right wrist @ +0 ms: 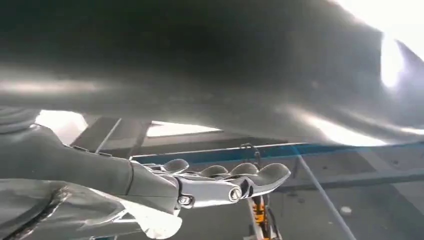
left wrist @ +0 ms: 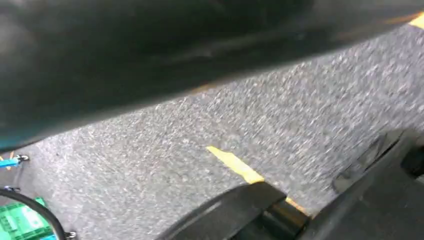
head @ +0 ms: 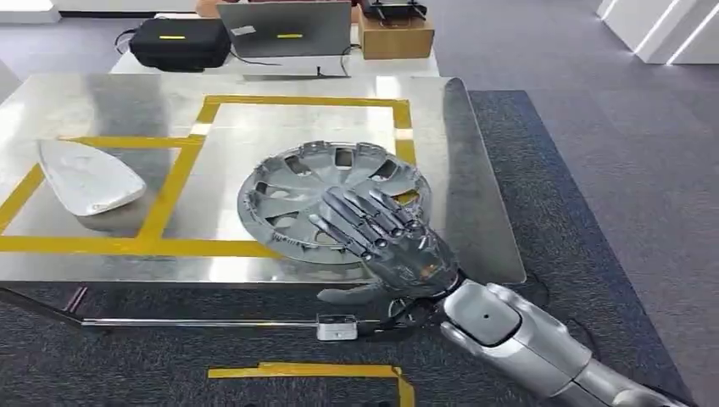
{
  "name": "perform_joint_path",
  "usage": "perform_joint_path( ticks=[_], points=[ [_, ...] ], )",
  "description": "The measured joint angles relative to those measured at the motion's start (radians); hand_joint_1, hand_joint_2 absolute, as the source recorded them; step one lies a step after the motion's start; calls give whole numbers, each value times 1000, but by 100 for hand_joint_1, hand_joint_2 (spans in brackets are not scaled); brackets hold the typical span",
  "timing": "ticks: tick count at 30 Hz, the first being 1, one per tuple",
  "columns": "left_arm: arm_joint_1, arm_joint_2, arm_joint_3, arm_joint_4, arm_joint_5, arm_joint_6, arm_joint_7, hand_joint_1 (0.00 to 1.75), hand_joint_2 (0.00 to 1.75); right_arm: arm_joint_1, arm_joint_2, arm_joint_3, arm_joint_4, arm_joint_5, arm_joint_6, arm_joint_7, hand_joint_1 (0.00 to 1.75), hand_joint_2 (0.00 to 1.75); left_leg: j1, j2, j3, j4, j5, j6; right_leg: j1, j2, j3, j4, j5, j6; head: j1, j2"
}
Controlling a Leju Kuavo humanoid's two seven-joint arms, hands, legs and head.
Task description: Take the parts from the cabinet and place them on the table.
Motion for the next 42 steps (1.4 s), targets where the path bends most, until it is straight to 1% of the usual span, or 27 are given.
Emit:
perform_joint_path(
  ticks=[2, 3, 4, 5, 6, 8, 9, 11, 13, 14, 16, 17, 19, 20, 21, 24, 26, 29, 30, 31, 32, 34, 35, 36, 38, 40, 42],
  points=[
    [0, -1, 0, 0, 0, 0, 0, 0, 0, -1, 0, 4, 5, 0, 0, 6, 0, 0, 0, 2, -27, 5, 16, -4, -1, -2, 66, -60, 67, 1, 1, 0],
    [0, -2, 0, 0, 0, 0, 0, 0, 0, -4, 0, 6, 7, 0, 0, 13, 0, 0, 0, 2, -40, 11, 24, -7, -1, -4, 132, -150, 100, -2, 0, 0],
    [0, -2, 0, 0, 0, 0, 0, 0, 0, -9, -2, 8, 8, 0, 0, 23, 0, 0, 0, 2, -48, 17, 29, -11, -1, -8, 199, -245, 105, -6, 0, 0],
    [0, -3, 0, 0, 0, 0, 0, 0, 0, -16, -5, 11, 8, 0, 0, 38, 0, 0, -6, 1, -57, 22, 33, -16, 3, -10, 258, -325, 73, -8, 2, 0],
    [0, -3, 0, 0, 0, 0, 0, 0, 0, -22, -5, 13, 9, 0, 0, 50, 0, 0, -6, 3, -61, 25, 41, -22, 3, -7, 267, -352, 66, -11, -2, 0],
    [0, -4, 0, 0, 0, 0, 0, 0, 0, -27, -9, 24, 14, 1, 0, 61, 0, 0, -2, 3, -63, 22, 60, -32, 8, -5, 254, -340, 74, -18, 0, 0],
    [2, -3, 0, 0, 0, 0, 0, 0, 0, -27, -10, 27, 17, 0, 0, 64, 0, 0, -5, 2, -67, 21, 67, -39, 4, -7, 235, -347, 86, -33, 0, 0],
    [2, -3, 0, 0, 0, 0, 0, 0, 0, -34, -11, 34, 20, 0, 0, 72, 0, 0, -1, -4, -88, 63, -10, -54, 0, -10, 226, -348, 105, -55, -4, 0],
    [3, -3, 0, 0, 0, 0, 0, 0, 0, -39, -13, 44, 24, 0, 0, 99, 0, 0, 4, -5, -128, 212, -125, -63, 1, -11, 199, -347, 128, -60, -4, 0],
    [3, -3, 0, 0, 0, 0, 0, 0, 0, -41, -16, 53, 27, 0, 0, 115, 0, 0, 4, -5, -145, 292, -159, -65, 1, -10, 185, -345, 138, -60, -5, 0],
    [3, -3, 0, 0, 0, 0, 0, 0, 0, -48, -27, 74, 35, 0, 0, 153, 0, 0, 4, -5, -131, 339, -136, -65, 1, -10, 154, -338, 157, -57, -5, 0],
    [3, -3, 0, 0, -1, 0, 0, 0, 0, -51, -32, 82, 37, 0, 0, 168, 0, 0, 4, -5, -99, 301, -101, -63, 1, -10, 139, -333, 164, -55, -5, 0],
    [3, -3, 0, 0, -1, 1, 0, 0, 0, -59, -45, 99, 43, 0, 0, 219, 0, 0, 4, -7, 15, 138, -50, -55, 1, -8, 117, -324, 176, -47, -5, 0],
    [2, -3, 0, 0, -1, 1, 0, 0, 0, -64, -53, 109, 47, 0, 0, 255, 0, 0, 3, -14, 66, 58, -71, -50, 3, -8, 109, -320, 180, -42, -5, 0],
    [2, -3, 0, 0, -1, 4, 0, 0, 0, -67, -66, 119, 50, 0, 0, 303, 0, 0, 1, -19, 88, 11, -83, -41, 6, -8, 103, -317, 188, -34, -3, 0],
    [11, -4, 5, 0, 10, 14, -2, 0, 0, -56, -115, 146, 65, 0, 0, 441, 0, 0, -4, -18, 74, 11, -69, -23, 5, -10, 99, -325, 213, -13, -4, 0],
    [15, -4, 9, 0, 20, 24, -5, 0, 0, -19, -151, 150, 73, 0, 0, 519, 0, 0, 2, -12, 62, 2, -49, -4, 0, -8, 77, -305, 168, -5, -4, 0],
    [26, -4, 21, 0, 35, 39, -19, 0, 0, 92, -197, 132, 83, 0, 0, 625, 0, 0, -2, -14, 26, 2, -25, 7, 0, -7, 16, -81, 3, 2, 0, 0],
    [34, -4, 29, 0, 41, 44, -22, 0, 0, 145, -206, 112, 86, 0, 0, 642, 0, 0, -5, -14, 15, 4, -18, 8, 0, -7, 7, -19, -10, 2, 1, 0],
    [41, -3, 35, 0, 44, 50, -25, 0, 0, 203, -211, 84, 87, 0, 0, 646, 0, 0, -9, -14, 4, 5, -10, 10, 1, -7, 18, -1, 13, -1, 1, 0],
    [47, -2, 39, 0, 45, 53, -28, 0, 0, 251, -211, 53, 90, 0, 0, 641, 0, 0, -13, -14, -5, 7, -5, 9, 2, -7, 48, -25, 50, -5, 0, 0],
    [54, -2, 55, 0, 52, 60, -37, 0, 0, 351, -183, -46, 94, -38, 0, 538, 0, 0, -18, -14, -18, 13, 2, 8, 7, -8, 162, -182, 108, -21, 0, 0],
    [57, -5, 61, 0, 55, 64, -39, 0, 0, 403, -165, -122, 96, -59, 0, 466, 0, 0, -17, -14, -21, 14, 5, 7, 14, -9, 228, -282, 94, -34, 1, 0],
    [60, -5, 65, 0, 55, 70, -41, 0, 0, 441, -139, -187, 96, -70, -1, 417, 0, 0, -23, -13, -26, 19, 11, 2, 15, -13, 280, -353, 74, -37, 0, 0],
    [66, -4, 77, 0, 60, 72, -46, 0, 0, 492, -96, -299, 100, -94, -1, 323, 0, 0, -16, -10, -32, 14, 28, -9, 20, -9, 278, -364, 73, -37, 1, 0],
    [75, -2, 87, 0, 64, 77, -50, 0, 0, 527, -17, -434, 130, -138, 0, 120, 0, 0, -22, -12, -36, 14, 34, -18, 12, -15, 258, -383, 91, -47, 2, 0],
    [86, 0, 102, 0, 73, 89, -57, 0, 0, 513, 84, -662, 237, -185, 0, -174, 0, 0, -15, -14, -57, 69, -57, -33, 7, -18, 251, -383, 111, -64, -6, 0]
  ],
)
